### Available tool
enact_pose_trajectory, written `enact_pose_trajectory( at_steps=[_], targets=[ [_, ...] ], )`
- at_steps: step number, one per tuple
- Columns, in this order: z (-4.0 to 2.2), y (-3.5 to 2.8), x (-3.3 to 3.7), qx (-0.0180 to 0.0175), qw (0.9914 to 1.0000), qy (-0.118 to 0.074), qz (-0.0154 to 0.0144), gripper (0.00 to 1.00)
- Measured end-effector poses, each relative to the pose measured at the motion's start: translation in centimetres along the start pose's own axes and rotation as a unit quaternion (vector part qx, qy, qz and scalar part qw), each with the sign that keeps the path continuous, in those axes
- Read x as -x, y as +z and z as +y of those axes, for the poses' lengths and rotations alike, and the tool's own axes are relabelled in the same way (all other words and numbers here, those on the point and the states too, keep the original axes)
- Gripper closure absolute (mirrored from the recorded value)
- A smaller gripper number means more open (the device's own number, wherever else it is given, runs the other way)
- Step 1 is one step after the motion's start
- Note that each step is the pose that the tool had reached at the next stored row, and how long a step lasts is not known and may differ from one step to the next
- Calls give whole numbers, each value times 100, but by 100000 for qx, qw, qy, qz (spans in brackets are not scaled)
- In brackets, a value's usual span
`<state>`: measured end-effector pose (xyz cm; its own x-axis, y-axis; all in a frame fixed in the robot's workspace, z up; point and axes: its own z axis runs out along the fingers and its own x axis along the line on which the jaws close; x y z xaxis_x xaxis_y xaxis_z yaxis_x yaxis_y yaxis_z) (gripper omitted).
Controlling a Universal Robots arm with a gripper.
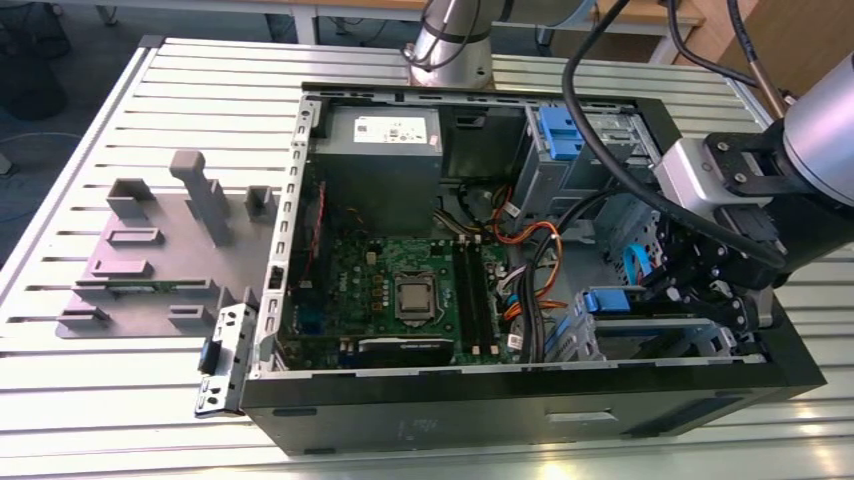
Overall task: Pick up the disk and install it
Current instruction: 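Insert the second disk wire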
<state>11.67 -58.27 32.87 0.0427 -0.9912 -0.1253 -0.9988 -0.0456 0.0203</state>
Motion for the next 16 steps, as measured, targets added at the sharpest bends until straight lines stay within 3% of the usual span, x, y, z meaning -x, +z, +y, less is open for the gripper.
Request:
enact_pose_trajectory(
  at_steps=[5, 10, 16],
  targets=[
    [1, -38, -1, -49, 100000, -12, -245, 84],
    [3, -92, 5, -38, 100000, -5, -232, 84],
    [-1, -86, 5, 97, 99998, 0, -545, 84]
  ],
)
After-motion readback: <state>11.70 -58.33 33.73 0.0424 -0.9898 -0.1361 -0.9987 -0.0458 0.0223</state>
